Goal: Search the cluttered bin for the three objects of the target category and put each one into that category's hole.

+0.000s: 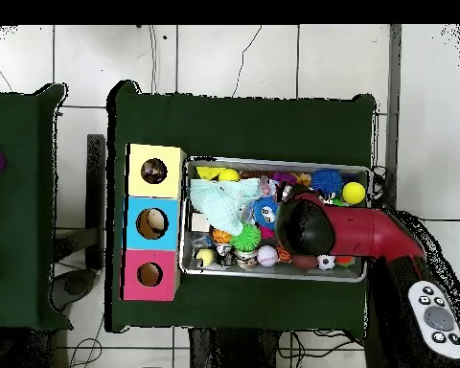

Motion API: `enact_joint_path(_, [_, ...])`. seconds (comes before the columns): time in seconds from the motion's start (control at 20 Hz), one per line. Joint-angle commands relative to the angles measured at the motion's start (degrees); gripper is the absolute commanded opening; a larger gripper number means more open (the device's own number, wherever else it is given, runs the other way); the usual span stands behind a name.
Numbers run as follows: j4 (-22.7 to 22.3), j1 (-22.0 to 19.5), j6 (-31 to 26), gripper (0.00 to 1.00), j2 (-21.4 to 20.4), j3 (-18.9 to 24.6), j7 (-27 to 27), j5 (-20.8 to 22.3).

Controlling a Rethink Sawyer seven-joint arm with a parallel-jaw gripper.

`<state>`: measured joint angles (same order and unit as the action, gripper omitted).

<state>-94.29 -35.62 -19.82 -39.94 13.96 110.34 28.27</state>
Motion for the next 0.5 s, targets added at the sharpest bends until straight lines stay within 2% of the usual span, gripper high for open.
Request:
enact_joint_path(0.05, [7.6, -5.32, -9.36, 0.0, 6.13, 9.33, -21.81, 6.58])
enact_joint_path(0.3, [9.36, -7.55, -10.07, 0.0, 8.91, 12.04, -22.82, 8.98])
enact_joint_path(0.5, [8.9, -8.97, -8.86, 0.0, 10.13, 13.01, -22.37, 10.61])
